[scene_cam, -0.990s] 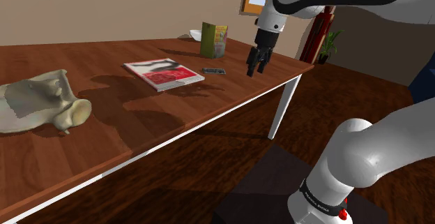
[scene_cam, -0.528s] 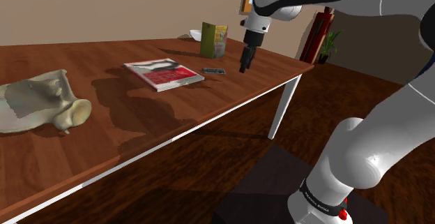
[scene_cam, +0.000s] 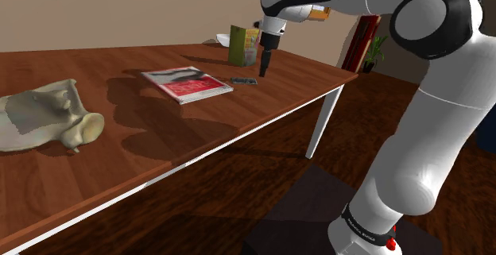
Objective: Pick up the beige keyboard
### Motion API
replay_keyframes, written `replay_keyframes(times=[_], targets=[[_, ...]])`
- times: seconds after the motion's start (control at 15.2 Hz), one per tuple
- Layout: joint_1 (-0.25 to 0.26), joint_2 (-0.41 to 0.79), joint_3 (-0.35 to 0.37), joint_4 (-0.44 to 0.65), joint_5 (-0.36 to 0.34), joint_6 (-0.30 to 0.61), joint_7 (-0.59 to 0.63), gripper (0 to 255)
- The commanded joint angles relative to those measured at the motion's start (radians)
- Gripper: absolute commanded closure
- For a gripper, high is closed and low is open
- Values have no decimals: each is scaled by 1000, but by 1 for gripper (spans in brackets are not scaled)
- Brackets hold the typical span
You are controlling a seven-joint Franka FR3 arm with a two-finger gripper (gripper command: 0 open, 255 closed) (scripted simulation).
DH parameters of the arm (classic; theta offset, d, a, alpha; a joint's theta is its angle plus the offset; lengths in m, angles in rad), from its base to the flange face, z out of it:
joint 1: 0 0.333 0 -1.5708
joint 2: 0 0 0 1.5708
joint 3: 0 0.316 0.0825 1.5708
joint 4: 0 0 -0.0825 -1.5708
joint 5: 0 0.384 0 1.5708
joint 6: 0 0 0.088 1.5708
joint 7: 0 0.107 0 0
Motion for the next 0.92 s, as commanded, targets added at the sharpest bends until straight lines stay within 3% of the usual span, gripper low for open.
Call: replay_keyframes(times=[0.0, 0.33, 0.86], targets=[[-8, 84, -2, 82, 32, -9, -99, 0], [-45, 287, 21, 330, 96, -75, -273, 0], [-39, 289, 25, 231, 100, 25, -284, 0]])
